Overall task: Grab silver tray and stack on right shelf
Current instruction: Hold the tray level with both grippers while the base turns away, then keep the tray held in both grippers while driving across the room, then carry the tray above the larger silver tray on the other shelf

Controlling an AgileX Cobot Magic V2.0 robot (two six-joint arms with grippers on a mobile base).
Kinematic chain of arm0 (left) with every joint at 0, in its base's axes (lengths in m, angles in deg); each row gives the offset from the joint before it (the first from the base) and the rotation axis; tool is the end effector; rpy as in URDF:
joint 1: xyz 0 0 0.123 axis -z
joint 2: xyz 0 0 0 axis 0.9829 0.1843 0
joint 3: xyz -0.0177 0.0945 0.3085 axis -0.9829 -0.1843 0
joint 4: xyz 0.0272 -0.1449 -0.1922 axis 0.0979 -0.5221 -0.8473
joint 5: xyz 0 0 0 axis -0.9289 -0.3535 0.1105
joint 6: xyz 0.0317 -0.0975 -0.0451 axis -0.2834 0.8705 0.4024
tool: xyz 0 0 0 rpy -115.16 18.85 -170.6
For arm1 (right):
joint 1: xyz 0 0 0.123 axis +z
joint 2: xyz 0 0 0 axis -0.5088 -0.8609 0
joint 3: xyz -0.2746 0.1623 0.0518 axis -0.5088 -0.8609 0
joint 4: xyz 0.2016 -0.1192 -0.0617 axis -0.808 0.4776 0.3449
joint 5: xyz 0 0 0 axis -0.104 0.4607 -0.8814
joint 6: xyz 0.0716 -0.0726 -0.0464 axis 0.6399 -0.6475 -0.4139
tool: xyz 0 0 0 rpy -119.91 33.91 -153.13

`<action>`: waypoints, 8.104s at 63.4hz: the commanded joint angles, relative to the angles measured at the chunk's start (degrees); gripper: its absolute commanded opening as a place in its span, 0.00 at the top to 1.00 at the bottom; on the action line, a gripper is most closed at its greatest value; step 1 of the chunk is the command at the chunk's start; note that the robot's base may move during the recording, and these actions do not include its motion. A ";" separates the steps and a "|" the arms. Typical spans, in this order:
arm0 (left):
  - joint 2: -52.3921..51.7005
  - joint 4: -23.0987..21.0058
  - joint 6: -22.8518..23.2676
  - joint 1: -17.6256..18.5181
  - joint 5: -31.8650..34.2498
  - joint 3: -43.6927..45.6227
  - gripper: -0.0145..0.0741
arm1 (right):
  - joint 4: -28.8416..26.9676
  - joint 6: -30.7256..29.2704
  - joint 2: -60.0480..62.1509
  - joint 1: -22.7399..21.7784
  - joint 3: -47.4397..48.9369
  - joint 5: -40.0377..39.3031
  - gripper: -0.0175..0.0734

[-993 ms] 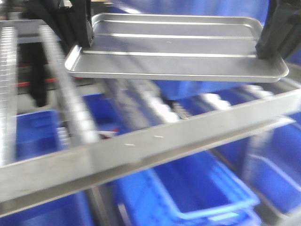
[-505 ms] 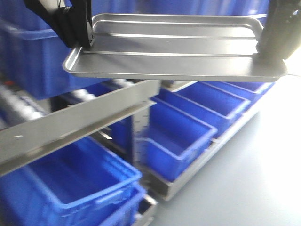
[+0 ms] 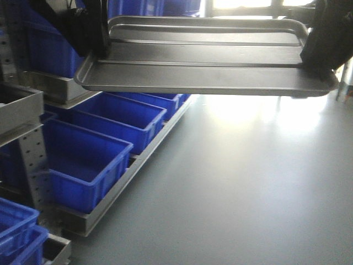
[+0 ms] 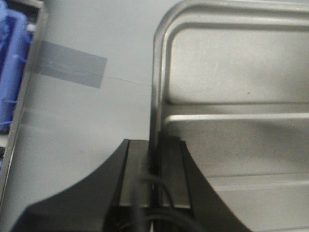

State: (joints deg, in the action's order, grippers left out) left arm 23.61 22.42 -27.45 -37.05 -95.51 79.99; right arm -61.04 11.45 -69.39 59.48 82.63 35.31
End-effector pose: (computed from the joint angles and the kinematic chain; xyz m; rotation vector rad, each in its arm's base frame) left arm 0.2551 -0.2084 0.3628 0.2359 2.6376 -0.2183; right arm 0.2166 0.1045 0.3409 0.0482 2.5594 0.2446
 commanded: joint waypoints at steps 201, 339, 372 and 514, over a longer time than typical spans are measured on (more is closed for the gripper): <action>-2.15 1.68 -0.03 -0.11 -0.17 1.85 0.94 | 3.27 -1.15 1.77 -0.23 1.97 0.27 0.75; -2.15 1.59 -0.03 -0.11 -0.17 1.85 0.94 | 3.27 -1.15 1.67 -0.29 1.97 0.30 0.75; -2.15 1.59 -0.03 -0.11 -0.17 1.85 0.94 | 3.27 -1.15 1.67 -0.29 1.97 0.30 0.75; -2.09 4.03 -0.03 -0.11 -0.04 1.85 0.94 | 3.27 -1.15 1.67 -0.29 1.97 -2.01 0.75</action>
State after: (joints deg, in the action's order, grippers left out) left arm 24.05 21.83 -27.45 -36.94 -95.81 79.99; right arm -60.68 11.45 -69.47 59.48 82.63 35.38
